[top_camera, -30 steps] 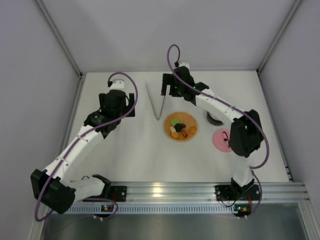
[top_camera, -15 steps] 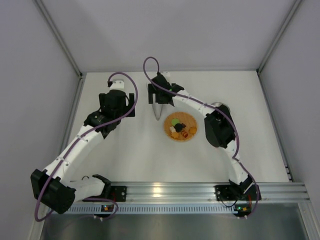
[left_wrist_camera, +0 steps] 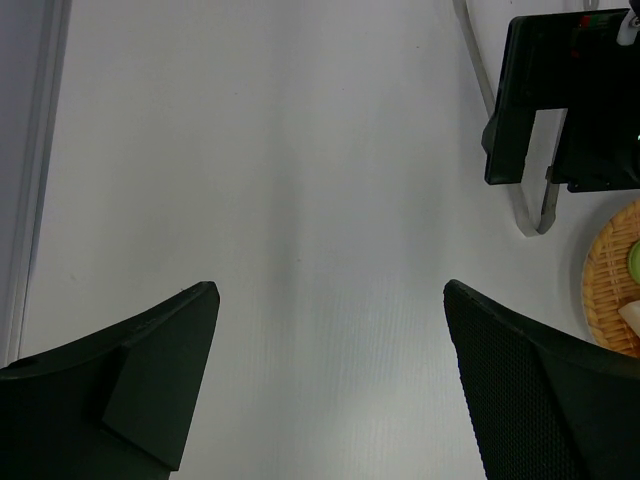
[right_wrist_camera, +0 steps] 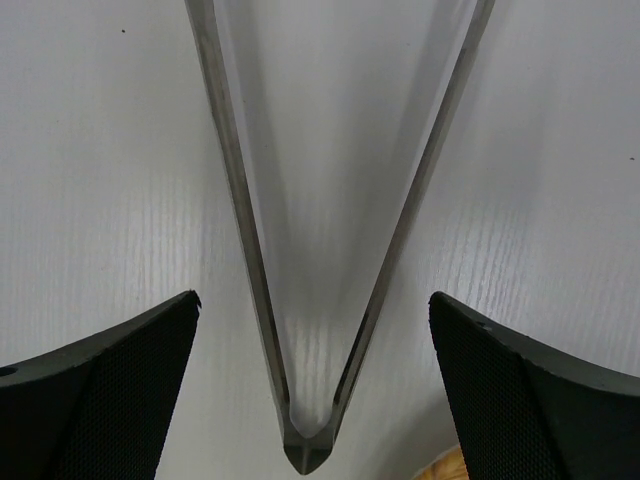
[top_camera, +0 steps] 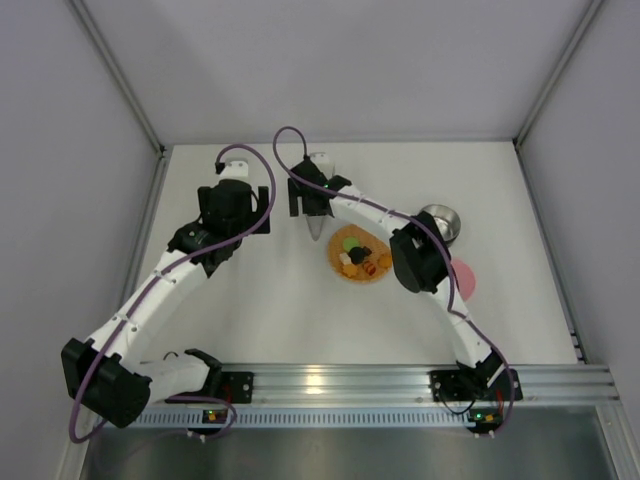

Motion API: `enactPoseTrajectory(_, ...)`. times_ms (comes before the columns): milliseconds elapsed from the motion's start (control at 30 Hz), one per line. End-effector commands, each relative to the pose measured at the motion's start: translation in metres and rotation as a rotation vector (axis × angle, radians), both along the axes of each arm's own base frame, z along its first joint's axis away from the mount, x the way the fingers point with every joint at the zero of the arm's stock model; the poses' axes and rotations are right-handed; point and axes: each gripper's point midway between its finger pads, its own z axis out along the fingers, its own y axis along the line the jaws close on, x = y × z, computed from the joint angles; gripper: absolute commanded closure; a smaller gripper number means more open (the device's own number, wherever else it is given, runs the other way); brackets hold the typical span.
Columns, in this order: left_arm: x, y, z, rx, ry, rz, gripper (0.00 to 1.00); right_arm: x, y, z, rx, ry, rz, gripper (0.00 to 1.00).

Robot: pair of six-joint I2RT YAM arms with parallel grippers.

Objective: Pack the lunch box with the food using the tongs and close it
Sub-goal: Pick up the clamp at the center of the board.

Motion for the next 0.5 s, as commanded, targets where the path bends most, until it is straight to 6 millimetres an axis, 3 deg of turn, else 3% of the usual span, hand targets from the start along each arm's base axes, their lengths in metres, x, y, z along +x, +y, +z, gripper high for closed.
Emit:
enactPoseTrajectory(0, 0.001, 0.002, 0.000, 0.004, -0.003, 0.009, 0.01, -0.001, 0.009, 0.007, -0.010, -0.020, -0.018, 0.04)
enactPoseTrajectory(200, 0.002, 0.001, -0.002, 0.006, 0.003, 0.008, 0.01, -0.002, 0.013, -0.008, -0.026, -0.001, -0.019, 0.05)
enactPoseTrajectory(467, 0.003, 0.001, -0.005, 0.007, 0.010, 0.008, 0.01, -0.002, 0.004, -0.017, -0.077, 0.002, -0.039, 0.11)
